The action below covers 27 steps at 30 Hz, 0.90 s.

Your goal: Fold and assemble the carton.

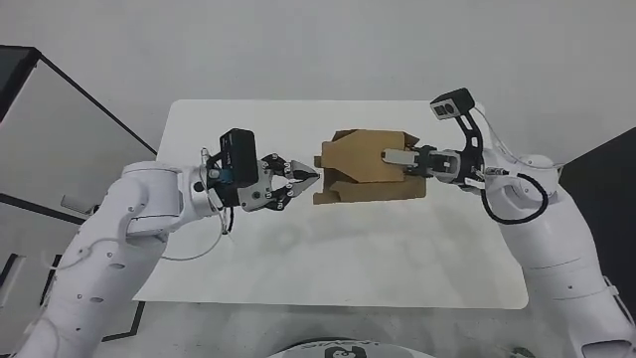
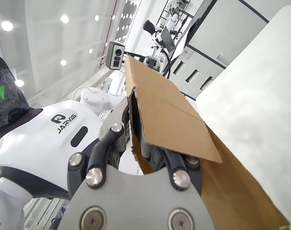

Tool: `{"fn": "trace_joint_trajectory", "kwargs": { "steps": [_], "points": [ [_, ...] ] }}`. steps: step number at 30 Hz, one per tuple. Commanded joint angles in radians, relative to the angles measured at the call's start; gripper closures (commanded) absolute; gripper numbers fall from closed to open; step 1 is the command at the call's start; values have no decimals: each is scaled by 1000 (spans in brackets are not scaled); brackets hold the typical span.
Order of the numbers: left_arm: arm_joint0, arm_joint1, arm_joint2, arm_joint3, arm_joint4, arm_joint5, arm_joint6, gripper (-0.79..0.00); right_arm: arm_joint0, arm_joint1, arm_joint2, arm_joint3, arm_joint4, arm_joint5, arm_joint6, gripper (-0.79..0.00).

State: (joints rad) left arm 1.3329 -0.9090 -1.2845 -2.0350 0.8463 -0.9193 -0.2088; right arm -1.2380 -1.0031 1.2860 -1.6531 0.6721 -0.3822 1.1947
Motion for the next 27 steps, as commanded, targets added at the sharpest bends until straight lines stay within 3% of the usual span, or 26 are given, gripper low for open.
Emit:
{"fn": "trace_joint_trajectory", "kwargs": {
  "steps": [1,27],
  "points": [
    [-7,-1,6,-14,-2,6,-5,0,0,-1,-3,-2,2,0,-10,0],
    [-64,-8,79,-7,-52,-41,-70,0,5,-9,-3,6,-37,36,-81,0]
  ]
}}
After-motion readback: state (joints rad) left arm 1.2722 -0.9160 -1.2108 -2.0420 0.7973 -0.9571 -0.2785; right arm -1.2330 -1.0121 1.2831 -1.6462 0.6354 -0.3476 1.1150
